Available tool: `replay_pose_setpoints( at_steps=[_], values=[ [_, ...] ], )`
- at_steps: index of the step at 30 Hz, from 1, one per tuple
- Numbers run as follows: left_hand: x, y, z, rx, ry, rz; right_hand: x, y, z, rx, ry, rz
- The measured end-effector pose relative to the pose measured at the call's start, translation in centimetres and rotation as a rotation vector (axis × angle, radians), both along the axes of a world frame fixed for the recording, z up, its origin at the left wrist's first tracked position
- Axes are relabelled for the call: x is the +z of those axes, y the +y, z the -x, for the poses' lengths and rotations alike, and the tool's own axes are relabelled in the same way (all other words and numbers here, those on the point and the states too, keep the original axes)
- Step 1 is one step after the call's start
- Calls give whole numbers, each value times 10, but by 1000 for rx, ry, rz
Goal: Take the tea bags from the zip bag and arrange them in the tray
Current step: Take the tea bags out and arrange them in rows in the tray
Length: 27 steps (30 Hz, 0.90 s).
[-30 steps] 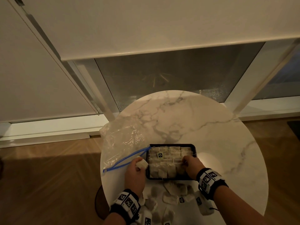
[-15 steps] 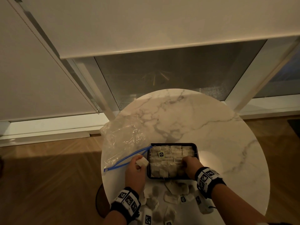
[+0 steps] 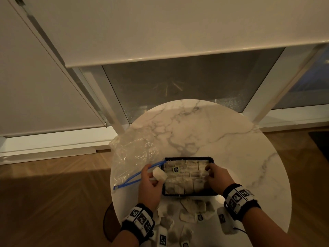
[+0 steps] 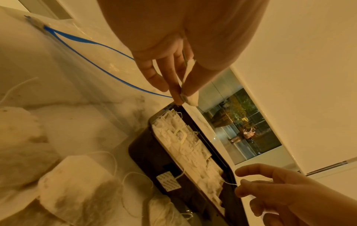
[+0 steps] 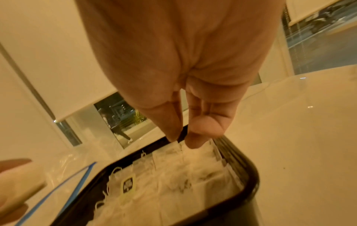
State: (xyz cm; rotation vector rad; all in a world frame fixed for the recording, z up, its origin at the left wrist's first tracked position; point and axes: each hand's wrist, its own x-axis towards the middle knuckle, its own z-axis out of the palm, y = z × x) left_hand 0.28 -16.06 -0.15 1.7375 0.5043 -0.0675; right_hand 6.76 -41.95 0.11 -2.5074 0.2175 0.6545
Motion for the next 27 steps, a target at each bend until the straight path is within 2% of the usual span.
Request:
replay_pose_setpoints(
  at_steps=[5,13,17,22,27],
  values=[
    [12,-13,-2,-136,22,80,22,-6,12,-130,-115,-144],
    [37,-34,-1,-387,5,125,60,16,26,-47,-136,-503],
    [43,-37,3,-473,-11,109,71,28,37,7,-186,-500],
    [52,-32,10,-484,-34,108,86,39,47,67,-231,-517],
    [56,-22,15,-486,-48,102,98,50,52,135,-191,-502]
  ],
)
